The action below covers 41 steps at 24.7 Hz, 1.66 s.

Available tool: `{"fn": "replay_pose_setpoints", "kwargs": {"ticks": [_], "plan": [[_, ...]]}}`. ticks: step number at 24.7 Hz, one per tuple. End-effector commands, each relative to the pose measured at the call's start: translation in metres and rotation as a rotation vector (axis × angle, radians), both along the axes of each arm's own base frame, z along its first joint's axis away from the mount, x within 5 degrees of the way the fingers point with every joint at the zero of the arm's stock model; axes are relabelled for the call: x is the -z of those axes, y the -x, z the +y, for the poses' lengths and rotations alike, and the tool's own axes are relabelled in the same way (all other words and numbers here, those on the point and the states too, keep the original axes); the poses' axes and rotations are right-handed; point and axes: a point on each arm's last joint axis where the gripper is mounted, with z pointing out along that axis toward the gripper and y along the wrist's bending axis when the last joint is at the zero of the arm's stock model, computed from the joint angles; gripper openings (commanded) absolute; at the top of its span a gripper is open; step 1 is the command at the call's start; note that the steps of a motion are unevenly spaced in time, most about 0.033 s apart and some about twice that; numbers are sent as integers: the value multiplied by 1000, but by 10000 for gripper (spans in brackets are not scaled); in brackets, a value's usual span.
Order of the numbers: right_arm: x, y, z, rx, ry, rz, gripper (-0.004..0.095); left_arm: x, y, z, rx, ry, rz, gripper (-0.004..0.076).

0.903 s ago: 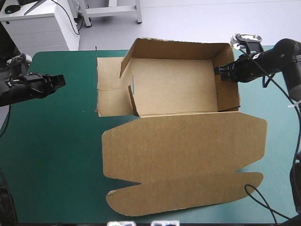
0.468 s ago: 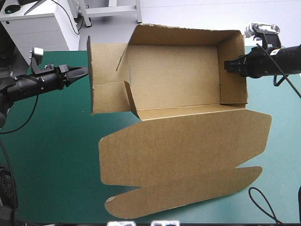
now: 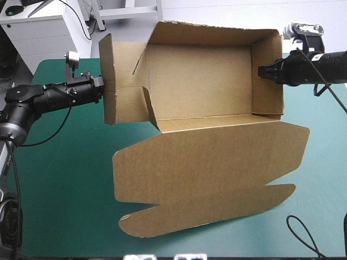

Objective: Fold the box

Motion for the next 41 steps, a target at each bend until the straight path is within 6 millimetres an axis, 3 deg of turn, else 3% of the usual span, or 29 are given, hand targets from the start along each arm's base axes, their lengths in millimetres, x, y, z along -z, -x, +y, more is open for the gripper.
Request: {"fn": "replay_pose_setpoints", "kwargs": {"ticks": [1, 9, 18, 30, 33, 38, 41], "plan": [[-19, 4, 2, 17, -69, -95, -17, -36, 26, -10, 100, 77, -113, -8], [-12, -9, 4, 32, -66, -98, -11, -47, 40, -12, 104, 46, -151, -8], [-8, -17, 27, 28, -25, -133, -11, -57, 52, -15, 115, 38, -189, -8], [8, -33, 62, 21, 23, -138, -3, -45, 52, -14, 116, -79, -143, -4], [10, -37, 60, 54, 25, -142, -3, -45, 52, -14, 116, -81, -143, 85], [8, -36, 68, 40, 27, -164, -3, -45, 52, -14, 116, -84, -142, 447], [8, -35, 74, 26, 31, -176, -3, -44, 52, -14, 120, -100, -140, 489]]}}
